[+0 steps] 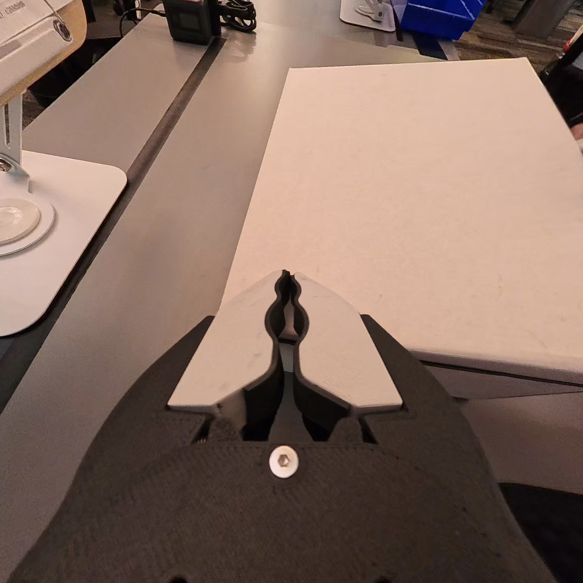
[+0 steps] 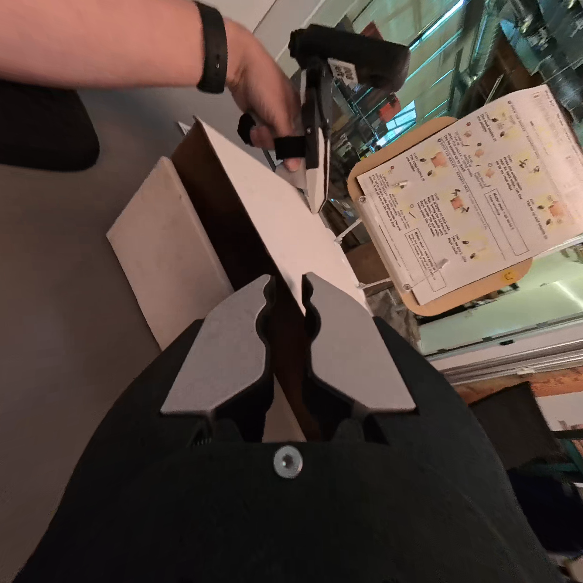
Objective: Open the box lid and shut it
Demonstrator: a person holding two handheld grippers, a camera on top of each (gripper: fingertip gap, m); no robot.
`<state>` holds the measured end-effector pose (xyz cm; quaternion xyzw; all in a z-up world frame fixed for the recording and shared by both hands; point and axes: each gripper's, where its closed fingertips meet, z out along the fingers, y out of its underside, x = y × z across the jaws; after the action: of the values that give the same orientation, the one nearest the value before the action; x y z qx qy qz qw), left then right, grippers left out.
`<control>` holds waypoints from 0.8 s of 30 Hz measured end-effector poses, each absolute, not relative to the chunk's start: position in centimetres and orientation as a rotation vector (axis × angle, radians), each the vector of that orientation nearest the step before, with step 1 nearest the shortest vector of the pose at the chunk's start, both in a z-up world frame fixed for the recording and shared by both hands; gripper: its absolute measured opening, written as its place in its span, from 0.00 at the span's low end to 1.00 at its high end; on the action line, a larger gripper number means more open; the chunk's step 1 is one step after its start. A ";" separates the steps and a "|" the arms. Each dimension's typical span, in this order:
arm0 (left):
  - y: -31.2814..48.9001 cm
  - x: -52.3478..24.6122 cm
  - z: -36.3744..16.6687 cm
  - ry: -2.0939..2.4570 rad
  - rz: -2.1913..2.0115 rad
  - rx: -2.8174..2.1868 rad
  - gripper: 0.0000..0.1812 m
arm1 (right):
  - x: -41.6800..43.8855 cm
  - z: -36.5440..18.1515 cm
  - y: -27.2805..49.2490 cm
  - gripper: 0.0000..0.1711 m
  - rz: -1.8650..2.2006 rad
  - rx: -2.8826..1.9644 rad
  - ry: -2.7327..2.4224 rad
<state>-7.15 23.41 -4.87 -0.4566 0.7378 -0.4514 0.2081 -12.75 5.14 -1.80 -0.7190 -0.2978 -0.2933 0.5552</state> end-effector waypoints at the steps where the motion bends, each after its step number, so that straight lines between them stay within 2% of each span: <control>1: 23.4 -7.1 -4.9 2.053 -1.258 -1.272 0.00 | -12.6 -1.7 5.2 0.07 -0.733 -1.702 -0.726; 3: 23.5 -7.1 -4.7 2.039 -1.259 -1.267 0.00 | -12.7 -1.3 5.4 0.03 -0.746 -1.718 -0.775; 8: 23.6 -7.1 -3.9 2.025 -1.259 -1.242 0.00 | -11.9 2.4 6.0 0.03 -0.702 -1.729 -0.710; 13: 23.9 -7.0 -2.7 1.965 -1.275 -1.212 0.00 | -11.8 2.4 5.9 0.03 -0.672 -1.743 -0.689; 17: 23.9 -7.6 0.4 1.870 -1.327 -1.152 0.00 | -12.0 2.2 6.0 0.04 -0.662 -1.758 -0.676; 24: 22.4 -9.3 5.8 1.717 -1.497 -1.051 0.13 | -11.9 2.3 5.8 0.04 -0.619 -1.872 -0.664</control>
<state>-9.35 22.35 5.82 -0.3983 0.6504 -0.5670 0.3112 -11.91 5.80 2.27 -0.7761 -0.2754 -0.2566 0.5060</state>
